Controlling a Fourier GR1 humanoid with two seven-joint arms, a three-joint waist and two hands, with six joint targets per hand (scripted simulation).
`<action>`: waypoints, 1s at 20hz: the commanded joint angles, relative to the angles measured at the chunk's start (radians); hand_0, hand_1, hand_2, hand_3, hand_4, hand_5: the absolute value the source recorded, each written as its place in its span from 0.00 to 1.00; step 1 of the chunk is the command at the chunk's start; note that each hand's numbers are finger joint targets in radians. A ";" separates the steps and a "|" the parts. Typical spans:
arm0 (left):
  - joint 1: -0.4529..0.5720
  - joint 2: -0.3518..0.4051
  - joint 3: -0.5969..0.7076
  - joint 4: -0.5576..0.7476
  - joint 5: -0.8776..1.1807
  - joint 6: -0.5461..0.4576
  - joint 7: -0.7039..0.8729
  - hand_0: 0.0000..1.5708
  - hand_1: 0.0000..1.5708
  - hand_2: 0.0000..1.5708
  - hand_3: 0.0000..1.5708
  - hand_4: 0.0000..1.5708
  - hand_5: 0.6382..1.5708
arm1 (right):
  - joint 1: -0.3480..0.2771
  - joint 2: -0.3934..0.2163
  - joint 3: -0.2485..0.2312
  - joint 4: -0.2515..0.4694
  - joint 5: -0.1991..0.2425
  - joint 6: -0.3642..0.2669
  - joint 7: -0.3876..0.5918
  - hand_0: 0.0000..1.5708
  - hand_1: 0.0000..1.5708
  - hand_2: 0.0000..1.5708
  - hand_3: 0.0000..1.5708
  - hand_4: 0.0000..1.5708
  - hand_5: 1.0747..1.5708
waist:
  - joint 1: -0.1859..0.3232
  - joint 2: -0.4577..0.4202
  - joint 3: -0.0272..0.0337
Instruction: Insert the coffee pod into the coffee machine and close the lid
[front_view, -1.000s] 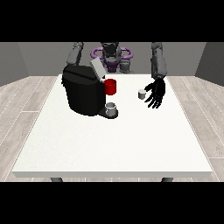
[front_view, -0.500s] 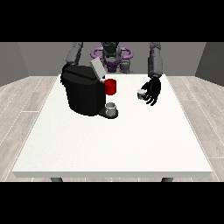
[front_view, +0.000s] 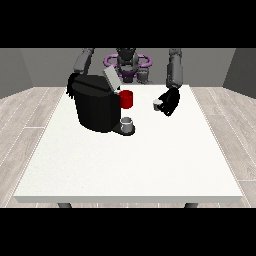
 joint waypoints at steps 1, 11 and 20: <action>-0.003 -0.051 -0.026 0.007 -0.029 0.007 -0.013 0.83 0.83 0.88 0.85 0.43 1.00 | -0.032 -0.004 -0.028 0.029 -0.019 -0.028 0.067 0.00 0.00 0.00 0.00 0.19 1.00 | 0.038 -0.053 -0.0042; -0.097 -0.071 0.019 -0.021 0.019 -0.113 0.034 0.89 0.89 0.88 0.82 0.38 1.00 | 0.021 0.011 0.013 0.124 0.033 -0.024 -0.055 0.00 0.00 0.00 0.00 0.15 1.00 | 0.048 -0.119 -0.0040; -0.075 -0.076 0.056 -0.050 0.056 -0.184 0.039 0.87 0.87 0.88 0.84 0.36 1.00 | 0.054 -0.049 -0.008 0.077 0.003 0.024 0.002 0.00 0.00 0.00 0.00 0.20 1.00 | 0.045 -0.168 -0.0041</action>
